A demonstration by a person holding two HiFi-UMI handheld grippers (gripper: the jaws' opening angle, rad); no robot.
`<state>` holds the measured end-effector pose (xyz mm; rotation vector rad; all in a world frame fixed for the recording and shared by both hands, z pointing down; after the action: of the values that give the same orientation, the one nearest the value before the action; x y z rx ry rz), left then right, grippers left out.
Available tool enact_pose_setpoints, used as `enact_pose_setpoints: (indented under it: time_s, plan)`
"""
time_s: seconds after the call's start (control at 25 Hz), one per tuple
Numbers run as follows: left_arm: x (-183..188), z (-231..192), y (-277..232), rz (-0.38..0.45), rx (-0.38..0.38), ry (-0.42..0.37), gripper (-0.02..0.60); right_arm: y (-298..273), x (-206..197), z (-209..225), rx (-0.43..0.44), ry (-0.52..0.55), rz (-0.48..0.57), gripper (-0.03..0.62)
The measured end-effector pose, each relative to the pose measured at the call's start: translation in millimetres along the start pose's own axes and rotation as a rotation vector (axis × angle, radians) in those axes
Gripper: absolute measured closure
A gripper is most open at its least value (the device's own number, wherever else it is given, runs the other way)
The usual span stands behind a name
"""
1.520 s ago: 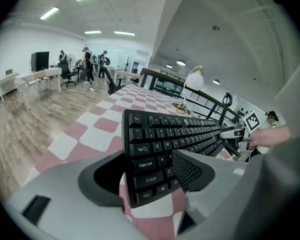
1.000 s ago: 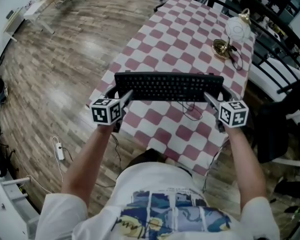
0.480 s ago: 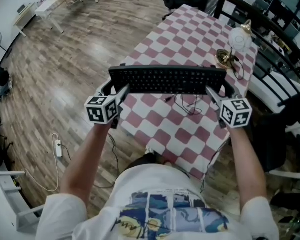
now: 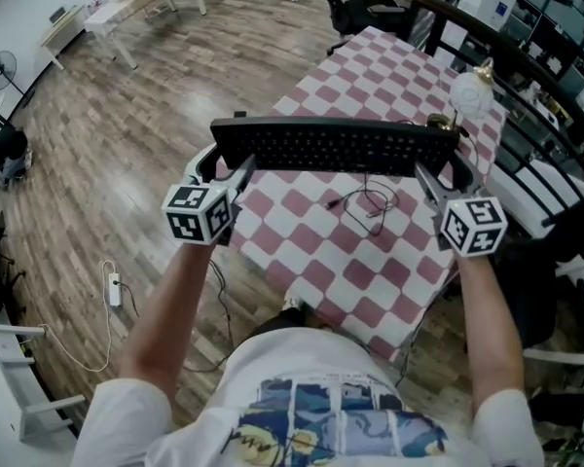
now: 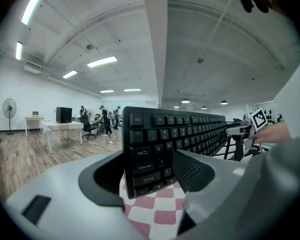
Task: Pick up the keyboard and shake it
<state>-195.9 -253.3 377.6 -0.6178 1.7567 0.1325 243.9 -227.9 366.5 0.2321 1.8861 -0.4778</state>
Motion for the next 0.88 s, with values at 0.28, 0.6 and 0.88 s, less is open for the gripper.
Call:
enact_pose_setpoints:
  time_s: [0.28, 0.6, 0.88]
  plan:
    - [14.1, 7.3, 14.4, 0.065, 0.005, 0.003, 0.29, 9.2, 30.6, 5.0, -0.023, 0.098, 0.092, 0.281]
    - [40.8, 13.4, 31.6, 0.142, 0.01, -0.034, 0.289, 14.6, 57.1, 7.4, -0.039, 0.157, 0.169, 0.283]
    - [52.9, 21.3, 38.5, 0.202, 0.015, -0.069, 0.288, 21.3, 70.9, 10.1, -0.068, 0.209, 0.222, 0.286]
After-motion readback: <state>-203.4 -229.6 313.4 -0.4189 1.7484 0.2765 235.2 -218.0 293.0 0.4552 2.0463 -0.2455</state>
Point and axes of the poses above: the fingertips, and each gripper's own axes: y backward along the fingers, z to its right, x out of its top, the point moved 8 cm from there along y, backward along the fingers, and after that the axes turned 13 degrees about y, right-handed, at the moved point
